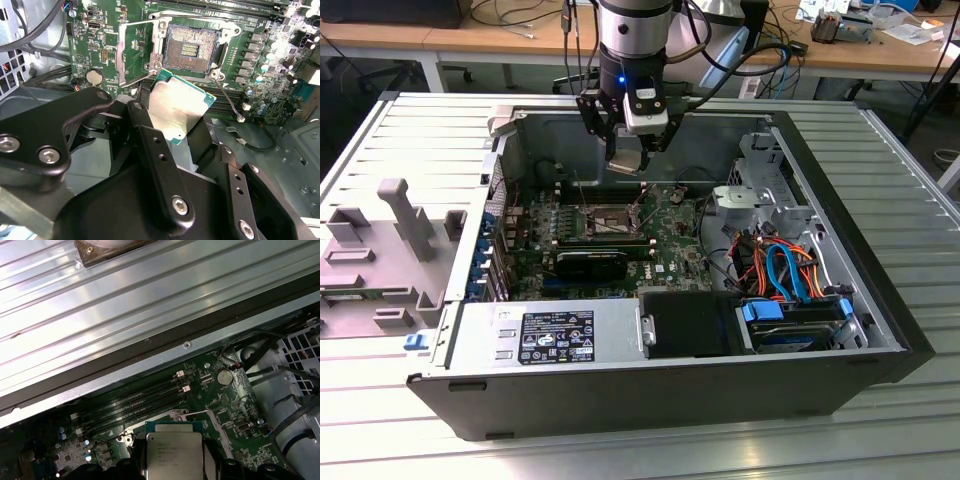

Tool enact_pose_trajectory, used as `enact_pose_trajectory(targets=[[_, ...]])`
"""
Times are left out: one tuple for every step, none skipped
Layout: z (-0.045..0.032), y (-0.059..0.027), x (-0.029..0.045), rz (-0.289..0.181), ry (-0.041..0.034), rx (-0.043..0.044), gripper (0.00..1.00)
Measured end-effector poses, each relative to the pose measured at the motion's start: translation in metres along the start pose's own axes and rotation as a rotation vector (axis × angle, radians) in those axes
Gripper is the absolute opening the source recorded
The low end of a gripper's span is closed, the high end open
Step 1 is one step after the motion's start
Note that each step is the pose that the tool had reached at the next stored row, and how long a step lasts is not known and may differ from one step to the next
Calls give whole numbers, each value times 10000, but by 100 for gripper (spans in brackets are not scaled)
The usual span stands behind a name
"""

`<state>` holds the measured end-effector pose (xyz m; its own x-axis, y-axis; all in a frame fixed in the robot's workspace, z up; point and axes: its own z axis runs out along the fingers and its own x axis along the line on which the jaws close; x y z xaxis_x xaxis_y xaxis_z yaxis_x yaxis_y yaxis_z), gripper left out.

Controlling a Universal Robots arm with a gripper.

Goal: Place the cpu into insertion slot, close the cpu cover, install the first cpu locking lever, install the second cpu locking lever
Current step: 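Place the cpu into insertion slot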

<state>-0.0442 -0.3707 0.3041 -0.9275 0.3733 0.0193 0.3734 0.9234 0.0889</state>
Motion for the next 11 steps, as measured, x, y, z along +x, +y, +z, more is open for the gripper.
enact_pose_trajectory(targets=[[0,0,0,3,0,0,54],[0,0,0,7,0,0,54],[0,0,0,12,-1,0,54],[0,0,0,16,-1,0,54],[0,0,0,20,-2,-1,54],[0,0,0,24,-1,-1,54],[0,0,0,28,-2,-1,54],[0,0,0,32,-2,0,54],[0,0,0,36,-3,0,54],[0,0,0,42,-3,-1,54],[0,0,0,47,-4,-1,54]])
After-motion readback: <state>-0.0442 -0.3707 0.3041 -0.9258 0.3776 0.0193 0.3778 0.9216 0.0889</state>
